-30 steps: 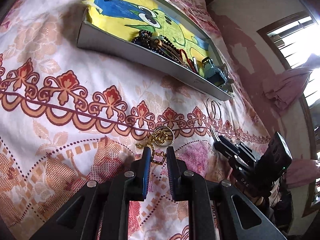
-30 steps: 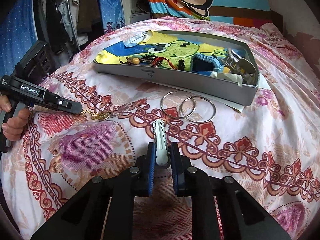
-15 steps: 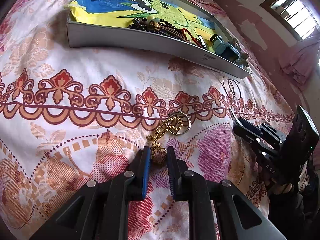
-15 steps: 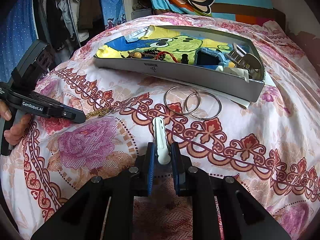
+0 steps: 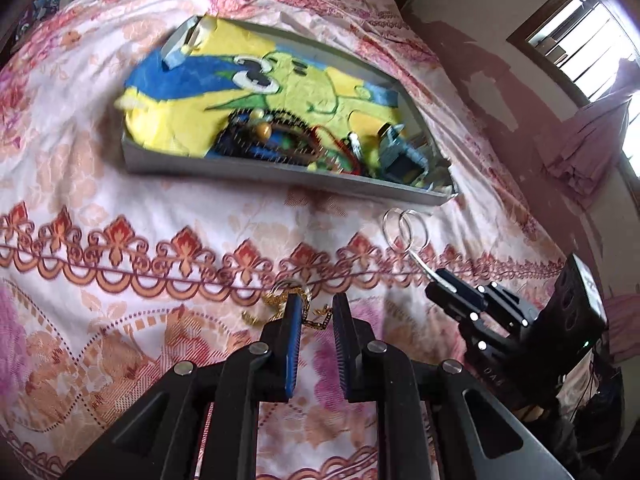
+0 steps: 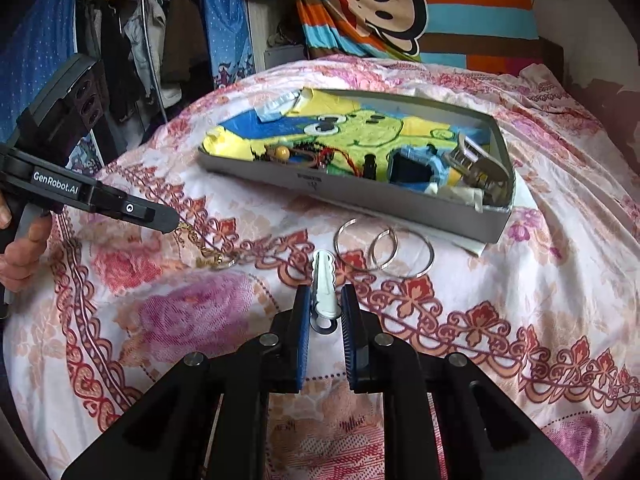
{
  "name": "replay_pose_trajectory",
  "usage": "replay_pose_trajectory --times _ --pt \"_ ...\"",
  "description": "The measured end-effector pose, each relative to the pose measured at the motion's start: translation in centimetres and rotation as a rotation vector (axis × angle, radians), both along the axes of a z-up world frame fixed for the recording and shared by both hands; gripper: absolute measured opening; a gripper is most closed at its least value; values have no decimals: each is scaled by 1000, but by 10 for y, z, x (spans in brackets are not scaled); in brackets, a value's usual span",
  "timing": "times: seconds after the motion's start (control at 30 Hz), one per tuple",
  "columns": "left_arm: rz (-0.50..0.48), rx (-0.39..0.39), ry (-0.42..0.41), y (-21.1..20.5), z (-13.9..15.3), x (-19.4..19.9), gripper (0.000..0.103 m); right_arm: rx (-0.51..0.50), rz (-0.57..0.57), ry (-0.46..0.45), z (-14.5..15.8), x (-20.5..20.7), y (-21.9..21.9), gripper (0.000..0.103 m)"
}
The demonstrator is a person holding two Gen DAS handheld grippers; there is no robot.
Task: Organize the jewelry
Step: 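Carry the gold chain and white clip into the tray and open both tools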
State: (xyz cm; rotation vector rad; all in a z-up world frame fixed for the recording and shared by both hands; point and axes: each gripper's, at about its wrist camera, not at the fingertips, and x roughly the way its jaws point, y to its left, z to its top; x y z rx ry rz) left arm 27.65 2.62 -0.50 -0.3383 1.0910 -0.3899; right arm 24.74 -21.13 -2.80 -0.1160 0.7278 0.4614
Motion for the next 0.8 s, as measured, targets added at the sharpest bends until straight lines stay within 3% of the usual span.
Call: replay_pose_trajectory --times 0.43,0.63,0.8 --pt "40 37 -199 -27 91 43 15 138 -70 -182 42 30 -17 13" --pt "130 -2 -273 -29 91 71 15 119 -67 -188 42 53 -7 13" --pt "172 -35 -270 -24 76 87 15 87 -59 -173 33 70 8 13"
